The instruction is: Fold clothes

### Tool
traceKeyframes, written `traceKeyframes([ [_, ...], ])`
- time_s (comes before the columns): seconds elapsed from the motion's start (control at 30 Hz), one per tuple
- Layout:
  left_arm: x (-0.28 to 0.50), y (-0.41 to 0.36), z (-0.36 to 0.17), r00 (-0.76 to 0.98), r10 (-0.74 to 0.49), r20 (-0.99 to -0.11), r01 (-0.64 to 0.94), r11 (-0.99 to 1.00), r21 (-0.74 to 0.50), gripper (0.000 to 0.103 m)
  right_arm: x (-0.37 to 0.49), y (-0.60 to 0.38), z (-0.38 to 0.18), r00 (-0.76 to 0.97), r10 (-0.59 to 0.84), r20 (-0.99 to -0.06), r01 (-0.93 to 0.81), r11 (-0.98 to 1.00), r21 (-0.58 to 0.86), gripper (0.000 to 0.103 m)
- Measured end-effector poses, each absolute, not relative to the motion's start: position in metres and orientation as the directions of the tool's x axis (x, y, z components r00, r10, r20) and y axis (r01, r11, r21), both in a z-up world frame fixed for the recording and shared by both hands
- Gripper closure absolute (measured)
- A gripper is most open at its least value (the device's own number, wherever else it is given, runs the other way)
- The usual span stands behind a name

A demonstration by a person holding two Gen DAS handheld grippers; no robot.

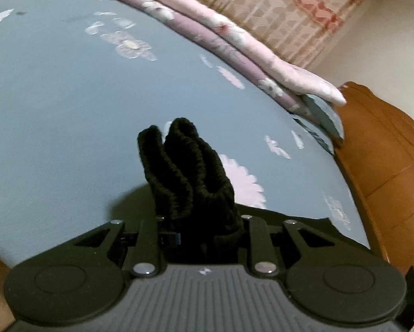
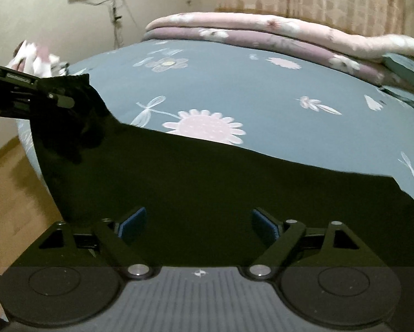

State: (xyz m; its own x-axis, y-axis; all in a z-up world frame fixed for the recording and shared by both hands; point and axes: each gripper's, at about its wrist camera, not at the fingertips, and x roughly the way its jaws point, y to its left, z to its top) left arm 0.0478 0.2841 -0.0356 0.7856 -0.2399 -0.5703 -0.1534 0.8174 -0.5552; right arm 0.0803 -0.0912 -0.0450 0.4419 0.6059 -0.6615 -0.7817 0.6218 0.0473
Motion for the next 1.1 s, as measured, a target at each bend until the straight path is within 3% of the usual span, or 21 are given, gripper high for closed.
traceKeyframes([
  [0.73,0.114,0.156,-0.007,0.728,-0.463,-0.506,0.085,0.793,-0.603,0.079,0.094,-0.187,-0.046,0.527,0.581,-0.62,-0.632,0.756,0.172,0.0],
  [1.1,0.13,0.12,-0.024,0.686,-0.482,-0.546,0.095,0.802,-0.59,0.079,0.102,-0.208,-0.053,0.542,0.565,-0.622,-0.575,0.789,0.216,0.0],
])
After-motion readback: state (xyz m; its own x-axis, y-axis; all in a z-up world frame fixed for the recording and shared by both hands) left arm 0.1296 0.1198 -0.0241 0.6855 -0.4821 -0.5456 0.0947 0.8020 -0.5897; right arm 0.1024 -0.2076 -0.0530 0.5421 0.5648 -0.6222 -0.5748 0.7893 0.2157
